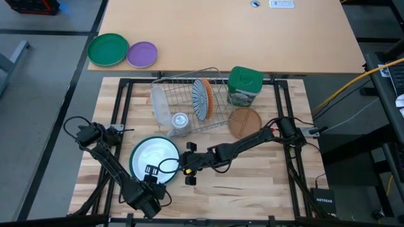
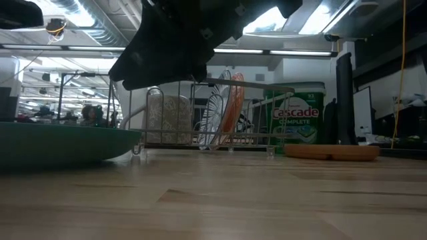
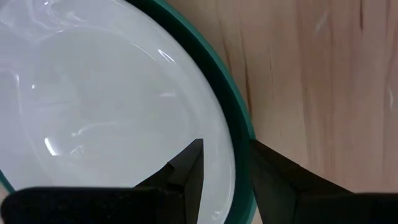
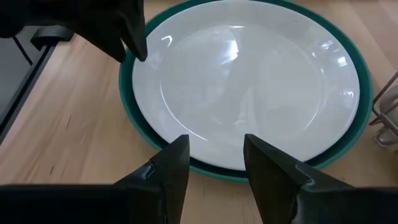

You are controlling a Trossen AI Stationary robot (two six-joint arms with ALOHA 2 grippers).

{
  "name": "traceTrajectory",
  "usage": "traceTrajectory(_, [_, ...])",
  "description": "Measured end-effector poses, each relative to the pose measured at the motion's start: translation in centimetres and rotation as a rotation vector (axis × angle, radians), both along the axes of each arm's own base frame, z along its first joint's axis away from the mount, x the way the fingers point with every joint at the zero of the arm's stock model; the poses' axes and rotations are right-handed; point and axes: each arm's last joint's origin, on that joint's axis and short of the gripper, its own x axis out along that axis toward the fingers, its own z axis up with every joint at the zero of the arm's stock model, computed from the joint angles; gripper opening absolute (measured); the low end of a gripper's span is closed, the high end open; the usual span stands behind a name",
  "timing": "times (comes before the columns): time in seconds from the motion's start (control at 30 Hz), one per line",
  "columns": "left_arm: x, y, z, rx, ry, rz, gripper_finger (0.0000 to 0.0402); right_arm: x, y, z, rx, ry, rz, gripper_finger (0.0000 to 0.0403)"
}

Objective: Sort dishes
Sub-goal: Put the white plate in the dish rack

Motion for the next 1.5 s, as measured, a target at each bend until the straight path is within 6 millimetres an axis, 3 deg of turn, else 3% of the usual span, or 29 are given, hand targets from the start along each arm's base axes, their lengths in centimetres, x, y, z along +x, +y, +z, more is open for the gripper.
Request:
traceTrajectory(0.73, [0.2,0.0,0.0,0.001,-0.027,0.010,0.0113,0.0,0.0,0.0,-0.004,0.000,0.003,0.0156])
traceTrajectory(1.23, [-1.2,1.7,-3.5,0.071,-0.016,0.074,0.0113,0.0,0.0,0.0,-0.005,0.000,0.004,0.0156])
traceTrajectory(1.5, [-1.7,2.2,-4.4,0.095,-0.020,0.066,0.0111,0.0,0.0,0.0,-0.005,-0.001,0.003,0.0156])
